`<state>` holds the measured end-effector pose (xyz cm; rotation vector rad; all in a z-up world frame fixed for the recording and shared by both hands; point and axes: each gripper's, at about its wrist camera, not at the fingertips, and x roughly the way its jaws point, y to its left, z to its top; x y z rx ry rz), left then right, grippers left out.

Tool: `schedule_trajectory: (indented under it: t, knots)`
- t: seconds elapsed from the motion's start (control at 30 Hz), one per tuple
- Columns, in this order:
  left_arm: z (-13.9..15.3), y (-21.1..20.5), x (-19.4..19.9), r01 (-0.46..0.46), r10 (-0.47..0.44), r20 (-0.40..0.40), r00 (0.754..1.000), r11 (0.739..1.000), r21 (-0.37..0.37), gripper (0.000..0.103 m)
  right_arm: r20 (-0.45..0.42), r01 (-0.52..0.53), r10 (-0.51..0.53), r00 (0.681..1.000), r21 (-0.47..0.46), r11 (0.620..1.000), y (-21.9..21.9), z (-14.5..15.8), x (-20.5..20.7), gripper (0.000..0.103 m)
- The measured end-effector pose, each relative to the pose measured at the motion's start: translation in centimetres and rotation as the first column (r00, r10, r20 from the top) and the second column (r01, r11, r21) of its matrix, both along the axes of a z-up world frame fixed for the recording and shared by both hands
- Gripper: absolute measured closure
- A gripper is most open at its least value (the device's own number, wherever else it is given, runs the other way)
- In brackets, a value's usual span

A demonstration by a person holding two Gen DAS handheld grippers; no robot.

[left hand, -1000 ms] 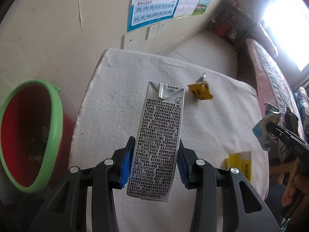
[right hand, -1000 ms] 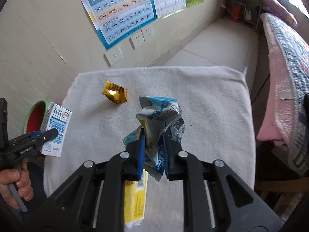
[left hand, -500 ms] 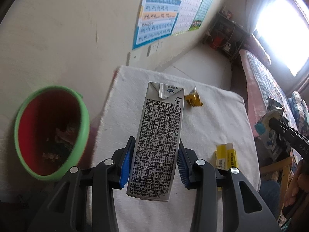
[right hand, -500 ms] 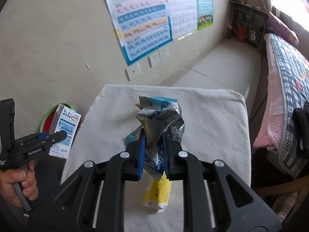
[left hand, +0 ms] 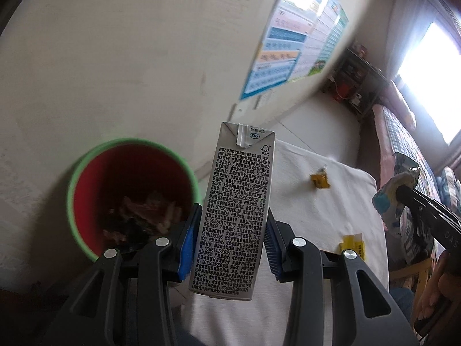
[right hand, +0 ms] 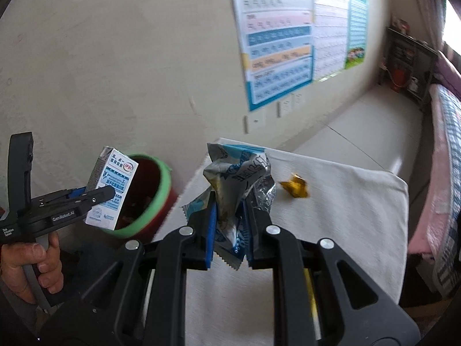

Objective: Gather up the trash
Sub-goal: 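Carry the milk carton and foil packet over the red bin and open both grippers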

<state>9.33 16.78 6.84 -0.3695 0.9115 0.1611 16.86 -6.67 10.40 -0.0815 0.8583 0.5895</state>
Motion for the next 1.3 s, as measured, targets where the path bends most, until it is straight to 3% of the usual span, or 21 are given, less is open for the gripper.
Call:
schedule_trajectory:
  t: [0.37,0.8,1.3]
  knots:
    - [-0.4,6.9,-2.1,-0.109,0.109,-0.005,0.994,0.994,-0.006,0.064,0.004,-0.156,0.156,0.988,0.011,0.988,9.6,0.2,-0.1,0.086]
    - [-3.5,14.0,-3.6,-0.2,0.198,-0.043,0.979,0.978,-0.056,0.064,-0.073,-0.315,0.313,0.947,-0.023,0.949,20.2,-3.6,0.1,0.086]
    - [-6.9,16.9,-1.5,-0.208,0.201,-0.079,0.976,0.973,-0.096,0.064,-0.153,-0.376,0.362,0.919,-0.072,0.924,25.4,-8.3,0.8,0.086]
